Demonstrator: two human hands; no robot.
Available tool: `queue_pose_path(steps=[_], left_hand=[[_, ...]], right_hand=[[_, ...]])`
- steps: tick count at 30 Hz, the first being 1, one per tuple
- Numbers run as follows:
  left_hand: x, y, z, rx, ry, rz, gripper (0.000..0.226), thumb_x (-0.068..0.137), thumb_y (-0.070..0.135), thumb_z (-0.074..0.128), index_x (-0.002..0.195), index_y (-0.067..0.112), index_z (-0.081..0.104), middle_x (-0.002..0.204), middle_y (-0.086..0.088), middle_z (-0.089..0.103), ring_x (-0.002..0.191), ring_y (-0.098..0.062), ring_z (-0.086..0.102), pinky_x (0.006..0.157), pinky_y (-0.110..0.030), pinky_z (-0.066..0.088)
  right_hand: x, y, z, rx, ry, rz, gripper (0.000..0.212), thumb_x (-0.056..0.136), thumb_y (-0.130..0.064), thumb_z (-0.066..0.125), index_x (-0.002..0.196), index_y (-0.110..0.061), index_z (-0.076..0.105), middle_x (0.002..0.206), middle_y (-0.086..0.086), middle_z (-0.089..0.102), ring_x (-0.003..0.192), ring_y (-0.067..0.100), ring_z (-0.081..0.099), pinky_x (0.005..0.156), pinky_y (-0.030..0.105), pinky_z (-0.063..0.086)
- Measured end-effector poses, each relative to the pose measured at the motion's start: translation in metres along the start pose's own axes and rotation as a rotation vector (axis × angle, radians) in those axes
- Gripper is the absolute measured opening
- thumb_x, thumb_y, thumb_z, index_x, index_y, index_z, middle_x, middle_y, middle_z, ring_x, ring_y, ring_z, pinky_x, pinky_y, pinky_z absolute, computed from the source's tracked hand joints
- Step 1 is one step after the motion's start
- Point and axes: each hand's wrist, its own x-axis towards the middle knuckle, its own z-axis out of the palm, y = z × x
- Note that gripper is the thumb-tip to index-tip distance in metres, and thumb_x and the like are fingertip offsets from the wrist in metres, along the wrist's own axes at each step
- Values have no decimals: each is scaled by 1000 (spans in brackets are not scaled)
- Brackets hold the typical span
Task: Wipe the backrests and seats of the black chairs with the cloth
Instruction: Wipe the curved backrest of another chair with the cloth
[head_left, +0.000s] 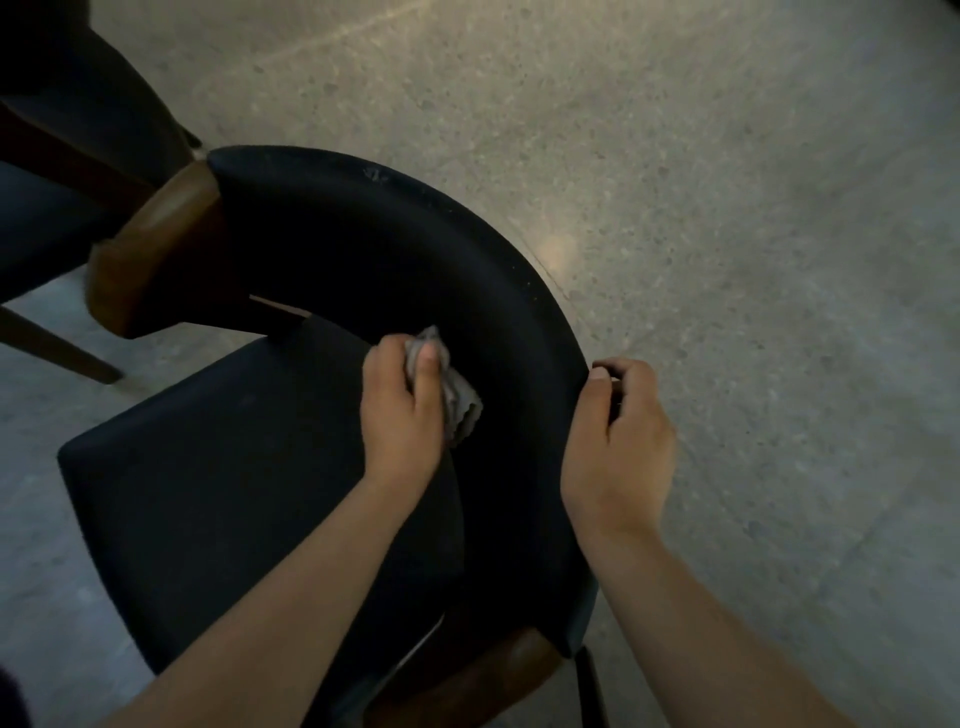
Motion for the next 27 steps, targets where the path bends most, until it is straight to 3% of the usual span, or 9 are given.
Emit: queue_pose_path(steps=[3,6,11,14,18,21,23,27], left_hand=[[-1,52,-6,-103,-11,209,12,99,31,51,94,20,54,98,-3,51,83,-2,51,74,-9,40],[3,82,0,-115,-26,314,15,95,37,54,99,23,58,101,4,48,91,-7,52,79,-15,43],[17,81,25,268,-10,468,32,90,42,59,104,14,63,104,-5,50,93,-17,44,75,-32,45],[19,77,29,318,4,488,34,90,44,59,105,14,63,105,-7,51,91,-20,44,74,-38,48],[19,80,29,377,10,499,34,88,45,57,102,14,61,103,-8,51,89,-21,44,73,-37,47],[25,84,28,433,15,524,31,87,42,54,99,14,60,100,-7,51,85,-20,46,69,-35,46],[27,81,28,396,62,457,29,90,41,54,98,13,59,100,-6,52,86,-19,48,70,-31,44],[18,63,33,115,209,82,36,95,47,41,98,14,54,99,0,47,87,-17,52,75,-39,50]], right_hand=[[0,1,0,10,15,-5,23,100,-31,40,105,-19,58,82,-3,63,67,11,57,56,24,37],[-1,-1,0,2,16,-14,25,99,-31,38,106,-17,58,84,-3,62,66,1,51,53,14,30],[0,-1,2,-10,12,-37,33,94,-37,34,106,-16,58,86,-2,63,69,12,54,54,14,31],[0,0,2,-19,17,-35,35,94,-37,35,106,-15,58,87,-2,63,71,12,54,55,13,31],[-1,-1,2,-16,25,-39,35,93,-37,35,107,-15,59,87,-1,64,70,12,53,53,24,26],[-1,-1,2,-25,39,-35,35,93,-37,36,107,-15,59,87,-1,64,70,12,52,56,23,26],[-1,-1,2,-31,36,-27,32,94,-35,38,107,-14,59,86,-1,64,69,12,51,52,19,26],[0,0,2,-44,26,-2,21,99,-27,45,108,-14,59,88,-1,65,68,9,50,54,17,29]])
